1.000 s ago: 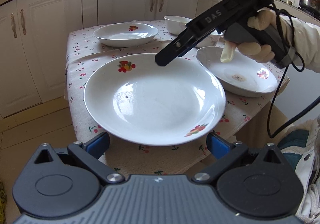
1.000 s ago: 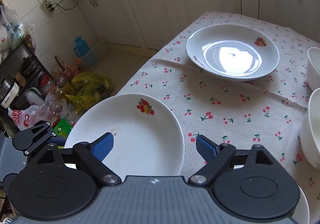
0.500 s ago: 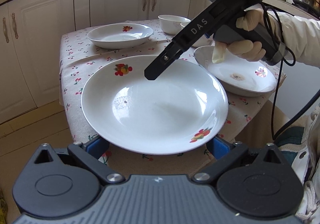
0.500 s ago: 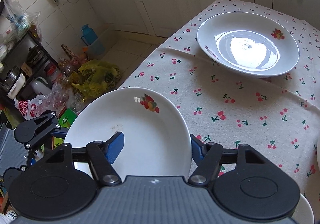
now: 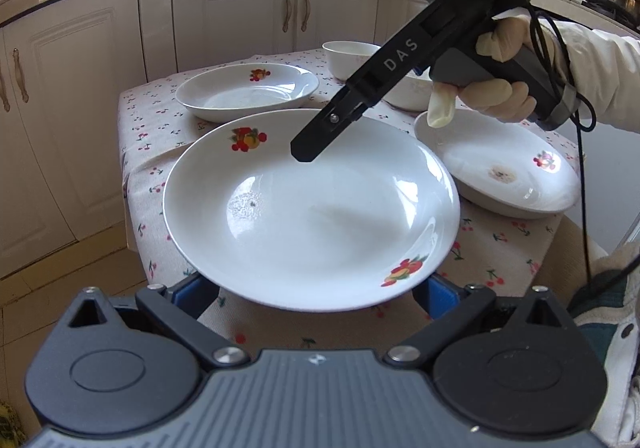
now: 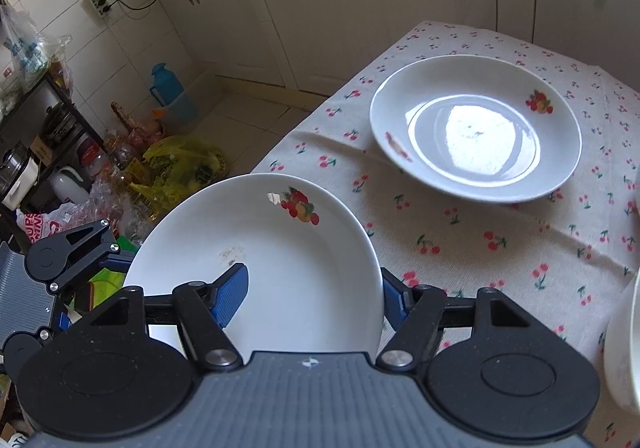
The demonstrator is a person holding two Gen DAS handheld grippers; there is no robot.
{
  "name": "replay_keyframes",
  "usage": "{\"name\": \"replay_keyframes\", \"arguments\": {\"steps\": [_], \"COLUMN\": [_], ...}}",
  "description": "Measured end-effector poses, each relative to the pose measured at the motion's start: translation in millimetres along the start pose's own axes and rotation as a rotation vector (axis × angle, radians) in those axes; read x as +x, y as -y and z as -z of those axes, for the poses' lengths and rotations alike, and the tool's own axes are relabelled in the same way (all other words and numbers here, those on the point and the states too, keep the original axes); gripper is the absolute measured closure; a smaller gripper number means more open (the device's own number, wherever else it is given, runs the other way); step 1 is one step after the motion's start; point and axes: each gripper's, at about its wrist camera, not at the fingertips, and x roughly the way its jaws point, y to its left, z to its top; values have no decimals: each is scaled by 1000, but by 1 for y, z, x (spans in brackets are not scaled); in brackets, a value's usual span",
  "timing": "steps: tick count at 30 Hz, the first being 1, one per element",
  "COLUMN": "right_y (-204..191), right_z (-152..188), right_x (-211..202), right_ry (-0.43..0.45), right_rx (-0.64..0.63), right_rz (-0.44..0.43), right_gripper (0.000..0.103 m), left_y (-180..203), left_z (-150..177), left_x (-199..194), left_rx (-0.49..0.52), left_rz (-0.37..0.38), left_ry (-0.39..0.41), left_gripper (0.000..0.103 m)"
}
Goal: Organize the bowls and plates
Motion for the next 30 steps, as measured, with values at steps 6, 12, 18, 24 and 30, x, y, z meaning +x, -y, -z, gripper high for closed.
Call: {"name": "replay_keyframes", "arguments": {"steps": [6,12,18,24,30], "right_y": [11,18,21,23,22], "right_z": [-8,-9,-8,-9,-8], "right_x": [6,10,11,14,14], "right_ry": [10,10,9,8,7], "right_rx": [25,43,56,55,40], "right_rz": [17,25,31,30,33], "right_gripper": [29,29,29,29,28], "left_y": [-10,-14,-15,-15,-14], "left_z": [-7,-11,-13,-13,-12], "left_x": [16,23,26,25,26], "left_rx": [9,20,23,31,31], "left_rz": [12,18,22,16,14], "left_ry": [-10,-17,-15,-13,-17], "left_gripper": [2,2,2,2,2]}}
